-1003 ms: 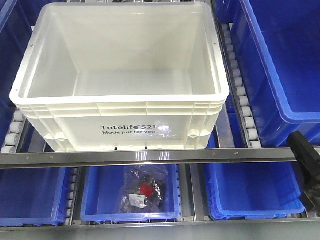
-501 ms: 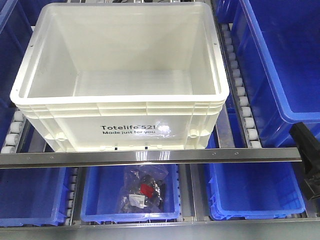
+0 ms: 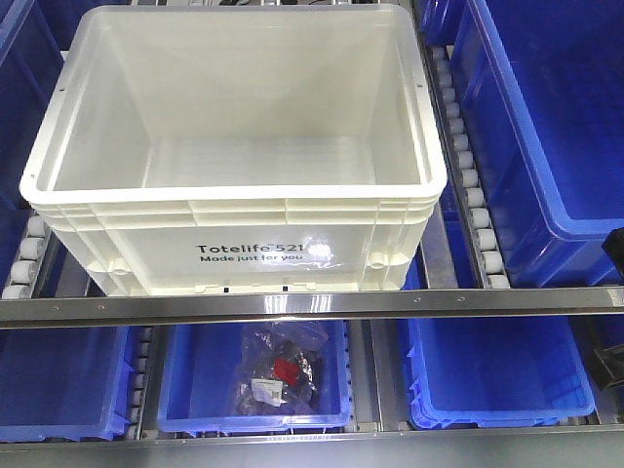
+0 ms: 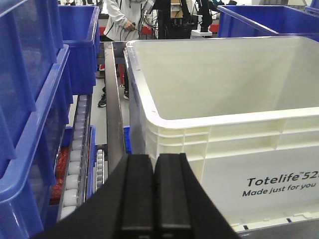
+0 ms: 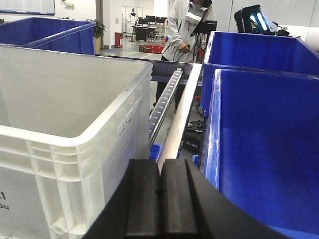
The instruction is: Place moving items into box and shelve
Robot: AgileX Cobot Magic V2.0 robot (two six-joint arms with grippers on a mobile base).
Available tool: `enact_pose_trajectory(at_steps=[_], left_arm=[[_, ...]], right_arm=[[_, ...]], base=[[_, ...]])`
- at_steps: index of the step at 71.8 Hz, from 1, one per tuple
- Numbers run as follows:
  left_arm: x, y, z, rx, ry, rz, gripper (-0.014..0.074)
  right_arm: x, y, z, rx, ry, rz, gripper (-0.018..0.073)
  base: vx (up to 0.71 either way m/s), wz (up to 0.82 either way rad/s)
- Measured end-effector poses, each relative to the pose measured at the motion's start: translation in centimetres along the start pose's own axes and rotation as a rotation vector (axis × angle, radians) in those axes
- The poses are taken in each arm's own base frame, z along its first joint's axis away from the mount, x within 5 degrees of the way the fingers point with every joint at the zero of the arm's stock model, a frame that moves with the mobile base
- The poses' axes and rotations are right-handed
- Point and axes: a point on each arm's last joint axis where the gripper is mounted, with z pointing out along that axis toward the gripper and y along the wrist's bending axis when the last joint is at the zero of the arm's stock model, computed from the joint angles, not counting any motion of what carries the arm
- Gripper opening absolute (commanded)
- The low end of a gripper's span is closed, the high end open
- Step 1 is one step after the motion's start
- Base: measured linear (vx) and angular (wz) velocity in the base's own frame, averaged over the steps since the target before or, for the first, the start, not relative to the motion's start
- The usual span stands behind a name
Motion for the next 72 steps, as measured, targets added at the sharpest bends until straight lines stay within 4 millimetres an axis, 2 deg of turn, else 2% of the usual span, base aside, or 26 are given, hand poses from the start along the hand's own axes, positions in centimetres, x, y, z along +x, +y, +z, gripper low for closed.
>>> enact_pose_trajectory(at_steps=[60,65,72], left_arm=[[0.0,0.0,0.0,-0.002,0.002,0.006,-0.0008],[0.7,0.0,0.2,-0.001,0.008,0.008,-0.0008],[3.0,0.0,0.4,0.006,-0.015,0.009,-0.0008]], right_arm=[[0.0,0.0,0.0,-0.001,0.001,0.003,-0.0008],[0.0,0.0,0.0,-0.001,0.001,0.003,-0.0008],[0.0,0.0,0.0,-0.001,0.002,0.003,-0.0008]], base=[[0.00,0.00],[0.00,0.00],[0.00,0.00]])
